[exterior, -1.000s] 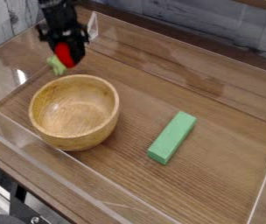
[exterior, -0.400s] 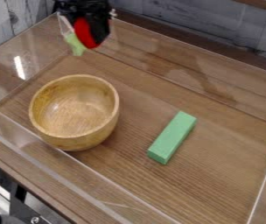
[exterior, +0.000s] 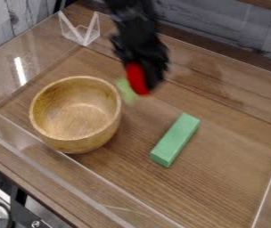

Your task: Move the red fruit to the right side of the table

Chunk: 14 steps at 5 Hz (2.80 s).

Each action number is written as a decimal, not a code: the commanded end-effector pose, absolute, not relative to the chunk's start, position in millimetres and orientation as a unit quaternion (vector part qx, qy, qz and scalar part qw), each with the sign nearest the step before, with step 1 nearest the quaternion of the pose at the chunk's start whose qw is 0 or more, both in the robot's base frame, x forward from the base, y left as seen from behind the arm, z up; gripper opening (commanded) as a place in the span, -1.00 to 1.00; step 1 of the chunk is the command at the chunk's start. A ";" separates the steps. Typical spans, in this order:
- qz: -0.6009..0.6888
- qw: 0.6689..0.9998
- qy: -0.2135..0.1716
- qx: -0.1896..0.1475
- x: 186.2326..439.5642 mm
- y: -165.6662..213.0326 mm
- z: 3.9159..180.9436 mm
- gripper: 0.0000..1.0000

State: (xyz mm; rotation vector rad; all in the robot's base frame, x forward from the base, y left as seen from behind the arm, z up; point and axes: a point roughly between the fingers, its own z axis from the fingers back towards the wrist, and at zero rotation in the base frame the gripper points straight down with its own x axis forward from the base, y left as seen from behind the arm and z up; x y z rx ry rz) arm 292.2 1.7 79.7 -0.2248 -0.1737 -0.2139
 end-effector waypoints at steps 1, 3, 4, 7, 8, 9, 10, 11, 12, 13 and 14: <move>-0.104 0.984 -0.106 -0.102 287.3 -35.8 76.5 -1.00; -0.095 0.987 -0.084 -0.096 270.1 -94.4 28.7 -1.00; -0.103 0.987 -0.085 -0.084 262.1 -103.5 25.5 -1.00; -0.101 0.990 -0.081 -0.059 270.0 -91.2 45.0 -1.00; -0.091 0.990 -0.089 -0.056 270.1 -90.0 47.1 -1.00; -0.103 0.988 -0.093 -0.060 268.9 -106.8 52.7 -1.00; -0.107 0.988 -0.095 -0.060 273.8 -116.2 54.2 -1.00; -0.121 0.986 -0.090 -0.064 278.2 -114.8 44.2 1.00; -0.129 0.986 -0.087 -0.066 280.6 -113.5 37.0 1.00; -0.129 0.986 -0.085 -0.065 282.0 -112.5 32.8 -1.00; -0.105 0.989 -0.082 -0.065 280.2 -107.9 32.1 1.00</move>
